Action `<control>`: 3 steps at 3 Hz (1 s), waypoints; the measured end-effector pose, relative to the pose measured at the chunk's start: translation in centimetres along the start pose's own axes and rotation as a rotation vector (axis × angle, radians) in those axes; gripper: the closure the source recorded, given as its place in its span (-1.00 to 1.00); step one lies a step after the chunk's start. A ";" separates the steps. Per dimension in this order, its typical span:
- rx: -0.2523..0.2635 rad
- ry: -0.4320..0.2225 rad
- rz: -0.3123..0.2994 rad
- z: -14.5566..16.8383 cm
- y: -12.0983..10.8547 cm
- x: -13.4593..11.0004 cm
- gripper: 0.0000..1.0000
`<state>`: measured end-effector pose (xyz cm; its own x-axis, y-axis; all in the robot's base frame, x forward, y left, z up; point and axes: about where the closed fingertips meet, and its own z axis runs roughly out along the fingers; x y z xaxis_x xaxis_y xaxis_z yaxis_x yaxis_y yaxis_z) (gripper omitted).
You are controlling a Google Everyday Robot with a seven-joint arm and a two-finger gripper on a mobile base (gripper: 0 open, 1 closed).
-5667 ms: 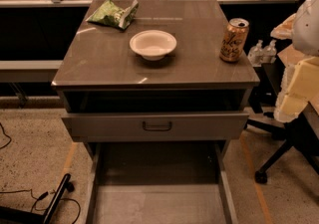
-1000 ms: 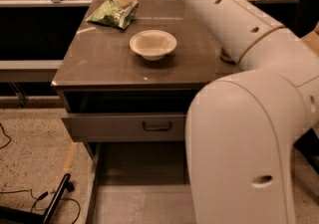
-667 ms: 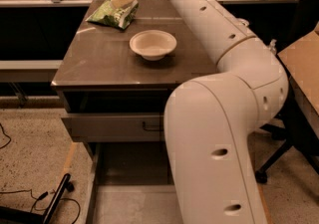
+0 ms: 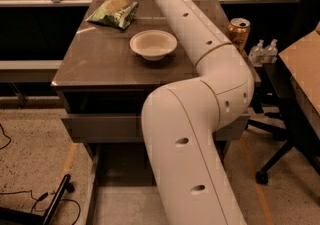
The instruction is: Place green jalapeno chip bag into middle drawer
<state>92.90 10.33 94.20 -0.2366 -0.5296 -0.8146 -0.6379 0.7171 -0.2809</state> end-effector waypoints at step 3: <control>-0.044 0.118 0.001 5.1 4.6 1.8 -1.00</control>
Offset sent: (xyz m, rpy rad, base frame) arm 0.0364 0.0575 -0.0234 -0.0312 0.1073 0.0265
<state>93.26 15.00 88.80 -0.3206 -0.5802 -0.7487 -0.6682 0.6988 -0.2553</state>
